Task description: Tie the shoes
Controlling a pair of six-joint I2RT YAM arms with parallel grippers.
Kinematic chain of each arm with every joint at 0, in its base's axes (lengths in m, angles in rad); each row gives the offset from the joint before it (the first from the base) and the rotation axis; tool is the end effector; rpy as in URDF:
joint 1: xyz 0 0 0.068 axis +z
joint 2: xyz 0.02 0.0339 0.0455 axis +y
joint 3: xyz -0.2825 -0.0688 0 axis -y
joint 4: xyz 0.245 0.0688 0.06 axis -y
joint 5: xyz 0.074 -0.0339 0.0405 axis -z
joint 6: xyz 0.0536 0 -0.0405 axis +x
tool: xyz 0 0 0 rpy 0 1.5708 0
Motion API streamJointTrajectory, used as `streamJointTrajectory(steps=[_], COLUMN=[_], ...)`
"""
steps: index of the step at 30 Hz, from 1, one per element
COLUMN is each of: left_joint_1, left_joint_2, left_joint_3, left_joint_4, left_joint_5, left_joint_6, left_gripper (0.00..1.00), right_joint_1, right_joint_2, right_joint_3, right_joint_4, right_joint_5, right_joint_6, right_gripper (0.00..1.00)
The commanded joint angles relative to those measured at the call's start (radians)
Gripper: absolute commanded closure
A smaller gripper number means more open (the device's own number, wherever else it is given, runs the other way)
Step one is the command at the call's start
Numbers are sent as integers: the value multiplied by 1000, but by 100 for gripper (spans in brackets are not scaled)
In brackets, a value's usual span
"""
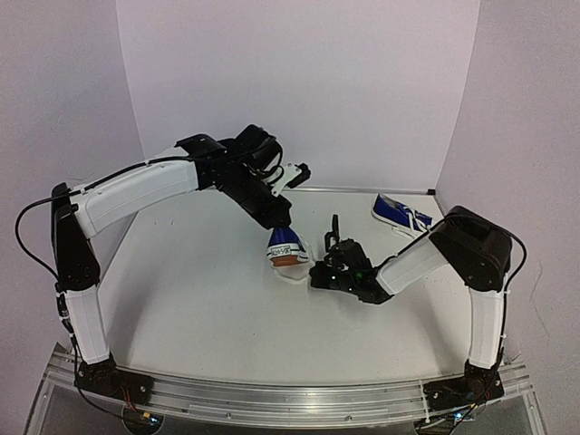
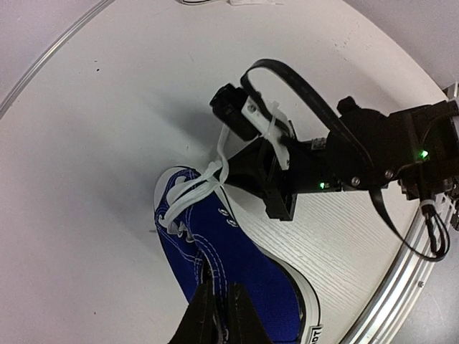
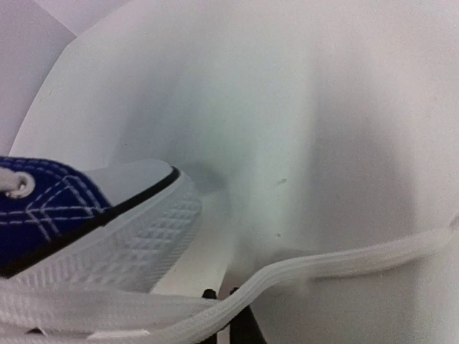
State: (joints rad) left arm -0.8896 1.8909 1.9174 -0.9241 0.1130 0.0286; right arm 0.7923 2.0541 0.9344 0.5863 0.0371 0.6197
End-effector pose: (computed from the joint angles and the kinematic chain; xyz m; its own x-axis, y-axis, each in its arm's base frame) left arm 0.2671 -0.3391 0.3486 -0.4688 0.6234 -0.6258 0.8299 0.5535 -0.0703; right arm 0.2977 0.2990 0.1044 -0.6909 0.1261 -0.7119 -0.3536 0.8000 0.4848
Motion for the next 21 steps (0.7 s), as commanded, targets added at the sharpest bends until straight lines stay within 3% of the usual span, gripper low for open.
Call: streamJointTrajectory(steps=[1,9,15,21], left_joint_1=[8,6,-13,-37], left_joint_2=[-113,-172,-241,-258], left_joint_3=[-40,-251,-516,-743], left_joint_4=[107,180,370,570], left_joint_5=[2,55,187,237], left_joint_6=[30,32,-7,-74], left_gripper=[100,100,100,100], right_joint_1=[-25,-25,-25,-25], right_joint_2=[-154,-385,-399,-407], right_joint_3=[-27,2,57,49], right_joint_4=[-55,-204,-309,-367], right_joint_5=[80,92,-65,-114], right_joint_6=[-63,-221,-309,-354], right_gripper=[100,100,100,100])
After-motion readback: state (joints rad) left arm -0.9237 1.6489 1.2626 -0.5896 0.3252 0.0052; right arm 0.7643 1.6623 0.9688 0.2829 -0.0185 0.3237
